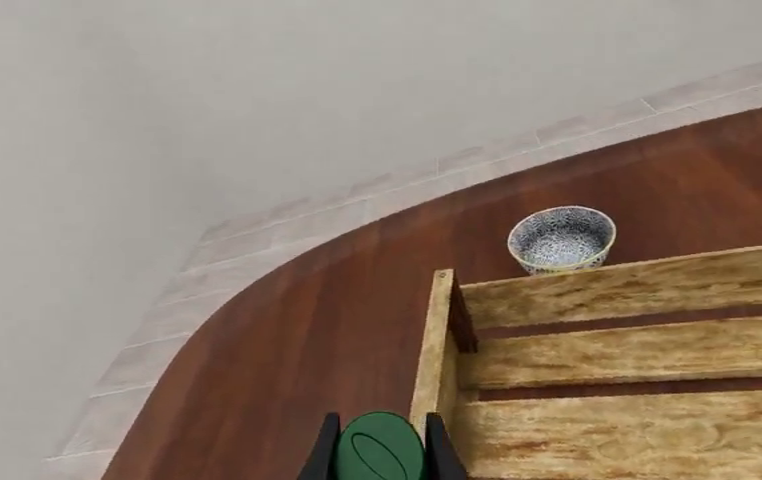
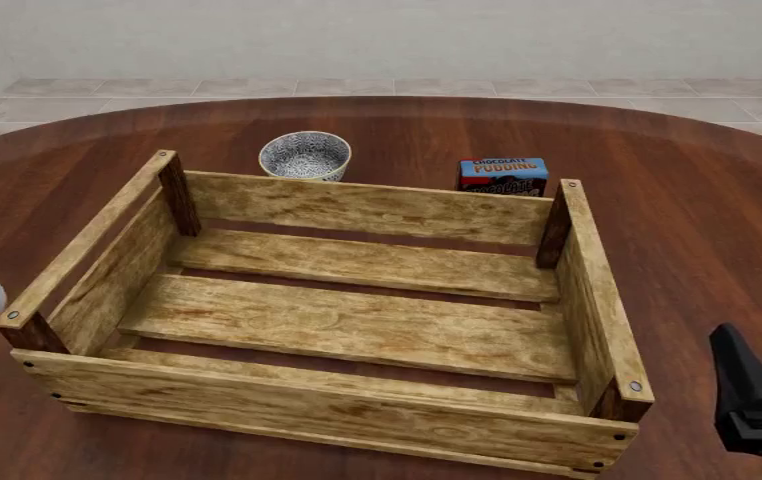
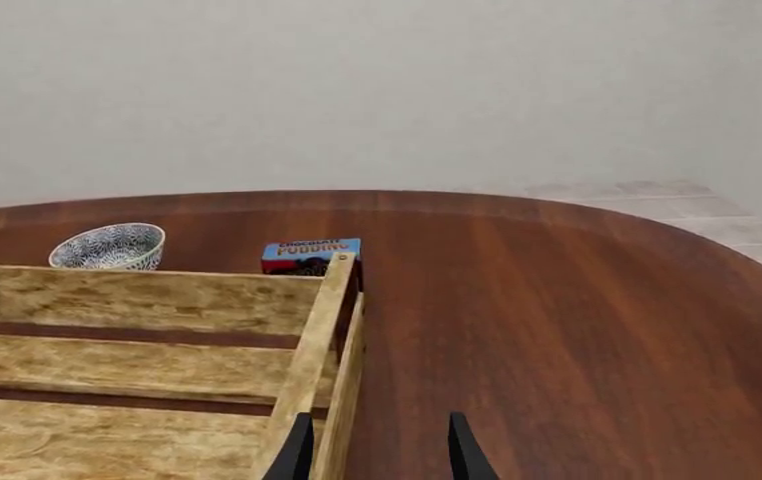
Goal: Pick up the salad dressing and put it in the tray.
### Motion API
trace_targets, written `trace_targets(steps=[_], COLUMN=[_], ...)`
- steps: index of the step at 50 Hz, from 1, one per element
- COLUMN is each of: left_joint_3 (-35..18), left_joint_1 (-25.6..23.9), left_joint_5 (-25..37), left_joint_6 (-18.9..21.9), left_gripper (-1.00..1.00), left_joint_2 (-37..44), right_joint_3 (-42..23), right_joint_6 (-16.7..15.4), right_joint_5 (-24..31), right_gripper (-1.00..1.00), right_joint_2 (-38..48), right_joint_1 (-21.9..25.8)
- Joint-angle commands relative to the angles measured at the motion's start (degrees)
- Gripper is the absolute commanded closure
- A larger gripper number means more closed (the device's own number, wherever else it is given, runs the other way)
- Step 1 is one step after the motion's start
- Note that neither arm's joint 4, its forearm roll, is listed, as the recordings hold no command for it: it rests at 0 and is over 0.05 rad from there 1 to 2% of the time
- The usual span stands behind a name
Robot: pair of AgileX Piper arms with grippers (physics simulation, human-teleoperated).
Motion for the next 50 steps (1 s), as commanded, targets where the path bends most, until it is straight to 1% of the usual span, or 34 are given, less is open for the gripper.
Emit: trace_targets(steps=[1,3,7,11,15,18,22,25,30,32,35,39,45,50], left_joint_3=[-5.4,-5.7,-6.9,-8.5,-10.4,-11.4,-13.3,-13.9,-16.0,-16.3,-17.6,-18.7,-21.5,-23.5], left_joint_1=[-6.9,-7.1,-9.5,-11.7,-12.3,-13.7,-15.7,-16.2,-18.7,-19.4,-20.3,-21.0,-21.9,-22.9], left_joint_5=[-1.4,-1.6,-3.0,-4.9,-5.9,-7.4,-9.0,-9.6,-11.1,-12.3,-13.1,-14.1,-15.9,-16.2], left_joint_6=[1.2,1.1,0.5,0.7,0.7,2.1,1.6,1.4,-0.2,0.4,0.0,0.1,-1.5,-2.4], left_gripper=[1.0,1.0,1.0,1.0,1.0,1.0,1.0,1.0,1.0,1.0,1.0,1.0,1.0,1.0], left_joint_2=[5.7,6.4,9.1,11.7,13.7,15.3,19.1,20.8,25.3,26.8,29.4,32.1,38.2,41.4], right_joint_3=[0.0,0.1,0.1,0.0,0.0,0.0,0.0,0.0,0.0,0.0,0.0,0.0,0.0,0.0], right_joint_6=[0.1,0.2,0.3,0.1,0.1,0.2,0.3,0.4,0.6,0.6,0.7,0.9,0.8,0.8], right_joint_5=[-0.2,-0.2,-0.4,-0.1,-0.2,-0.3,-0.5,-0.4,-0.2,0.0,-0.3,-0.5,0.0,-0.2], right_gripper=[-1.0,-1.0,-1.0,-1.0,-1.0,-1.0,-1.0,-1.0,-1.0,-1.0,-1.0,-1.0,-1.0,-1.0], right_joint_2=[0.2,0.2,0.4,0.0,0.1,0.4,0.6,0.5,0.2,0.0,0.3,0.5,0.0,0.1], right_joint_1=[0.0,0.0,-0.1,0.1,0.2,0.1,0.1,0.0,-0.1,-0.2,-0.3,-0.4,-0.3,-0.3])
